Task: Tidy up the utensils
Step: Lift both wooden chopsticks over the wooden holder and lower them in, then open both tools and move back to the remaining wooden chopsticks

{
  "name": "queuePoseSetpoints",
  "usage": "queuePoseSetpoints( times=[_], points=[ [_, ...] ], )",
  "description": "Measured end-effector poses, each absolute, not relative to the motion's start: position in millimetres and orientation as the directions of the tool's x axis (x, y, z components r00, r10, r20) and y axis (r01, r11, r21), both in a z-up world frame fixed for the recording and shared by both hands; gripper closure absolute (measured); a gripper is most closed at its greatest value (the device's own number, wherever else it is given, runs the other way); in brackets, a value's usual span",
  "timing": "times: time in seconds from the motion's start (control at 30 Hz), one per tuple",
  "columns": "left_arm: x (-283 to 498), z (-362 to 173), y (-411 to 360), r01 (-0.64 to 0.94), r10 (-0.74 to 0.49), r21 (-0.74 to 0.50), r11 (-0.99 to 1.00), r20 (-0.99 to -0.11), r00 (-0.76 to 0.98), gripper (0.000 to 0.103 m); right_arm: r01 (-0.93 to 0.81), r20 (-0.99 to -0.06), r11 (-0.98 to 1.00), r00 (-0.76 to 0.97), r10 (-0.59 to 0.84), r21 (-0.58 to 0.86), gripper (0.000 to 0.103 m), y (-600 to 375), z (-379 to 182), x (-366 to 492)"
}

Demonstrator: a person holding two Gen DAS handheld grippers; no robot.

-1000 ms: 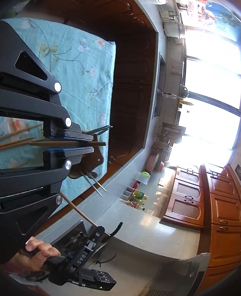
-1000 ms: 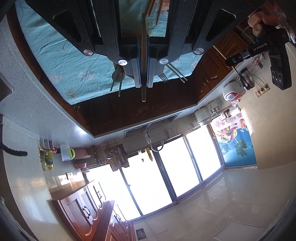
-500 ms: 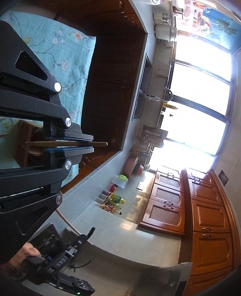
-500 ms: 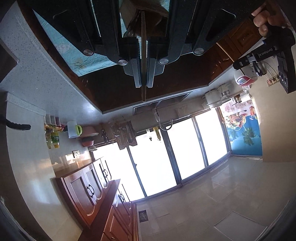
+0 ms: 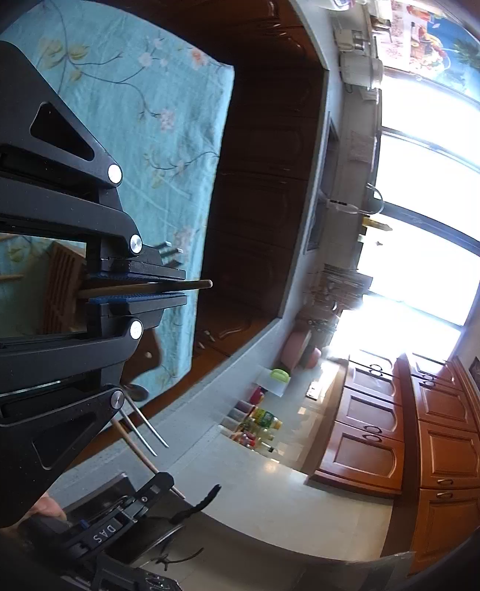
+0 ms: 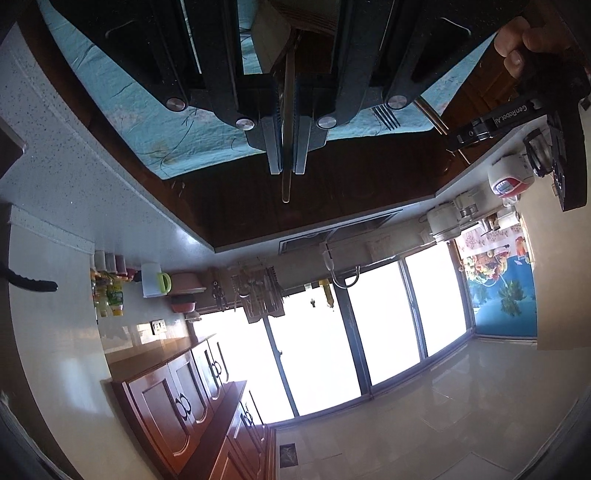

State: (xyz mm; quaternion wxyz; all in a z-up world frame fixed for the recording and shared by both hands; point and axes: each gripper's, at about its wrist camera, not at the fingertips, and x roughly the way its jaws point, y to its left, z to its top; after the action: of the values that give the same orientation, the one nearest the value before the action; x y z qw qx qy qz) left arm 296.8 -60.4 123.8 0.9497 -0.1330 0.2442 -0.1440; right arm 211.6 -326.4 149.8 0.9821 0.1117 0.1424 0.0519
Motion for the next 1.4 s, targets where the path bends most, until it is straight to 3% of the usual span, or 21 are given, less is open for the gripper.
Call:
queuePoseSetpoints(
  times=[0.23,0.5,0.57,0.63,0.7,0.73,0.77,0.87,0.9,0.97,1.03,1.4],
  points=[
    [294,109,-63,0.211,-0.334,-0.298,0.931,-0.459,0.823,0.097,-0.062,-0.352,0.962,0.923,0.157,0.267,0.098,-327,120,221],
    [298,114,-63,0.218,-0.339,-0.293,0.931,-0.473,0.813,0.097,-0.054,-0.362,0.954,0.918,0.164,0.293,0.097,-333,123,222],
    [299,114,-63,0.219,-0.345,-0.301,0.928,-0.479,0.807,0.096,-0.054,-0.365,0.951,0.916,0.168,0.303,0.092,-334,122,223],
    [299,115,-61,0.225,-0.363,-0.321,0.92,-0.478,0.8,0.093,-0.054,-0.366,0.946,0.914,0.176,0.32,0.091,-335,123,223],
    [297,121,-59,0.229,-0.364,-0.322,0.919,-0.468,0.805,0.082,-0.05,-0.365,0.941,0.914,0.178,0.335,0.089,-338,123,221],
    [294,123,-58,0.232,-0.364,-0.319,0.919,-0.459,0.811,0.077,-0.049,-0.359,0.94,0.916,0.177,0.339,0.084,-338,124,219],
    [290,127,-57,0.233,-0.362,-0.317,0.919,-0.448,0.818,0.067,-0.048,-0.353,0.938,0.919,0.176,0.342,0.067,-340,126,217],
    [277,136,-50,0.22,-0.35,-0.329,0.918,-0.417,0.839,0.044,-0.052,-0.31,0.931,0.935,0.172,0.361,0.033,-345,134,206],
    [274,137,-47,0.214,-0.347,-0.337,0.917,-0.41,0.843,0.032,-0.05,-0.298,0.929,0.94,0.168,0.366,0.029,-346,137,202],
    [263,139,-37,0.187,-0.331,-0.359,0.915,-0.398,0.855,0.02,-0.053,-0.281,0.923,0.944,0.17,0.381,0.01,-350,142,196],
    [252,136,-27,0.168,-0.319,-0.37,0.914,-0.397,0.861,0.016,-0.053,-0.27,0.918,0.948,0.171,0.394,0.001,-353,145,187],
    [189,78,15,0.037,-0.242,-0.376,0.926,-0.515,0.822,0.012,-0.07,-0.319,0.925,0.926,0.2,0.375,0.001,-343,117,128]
  ],
)
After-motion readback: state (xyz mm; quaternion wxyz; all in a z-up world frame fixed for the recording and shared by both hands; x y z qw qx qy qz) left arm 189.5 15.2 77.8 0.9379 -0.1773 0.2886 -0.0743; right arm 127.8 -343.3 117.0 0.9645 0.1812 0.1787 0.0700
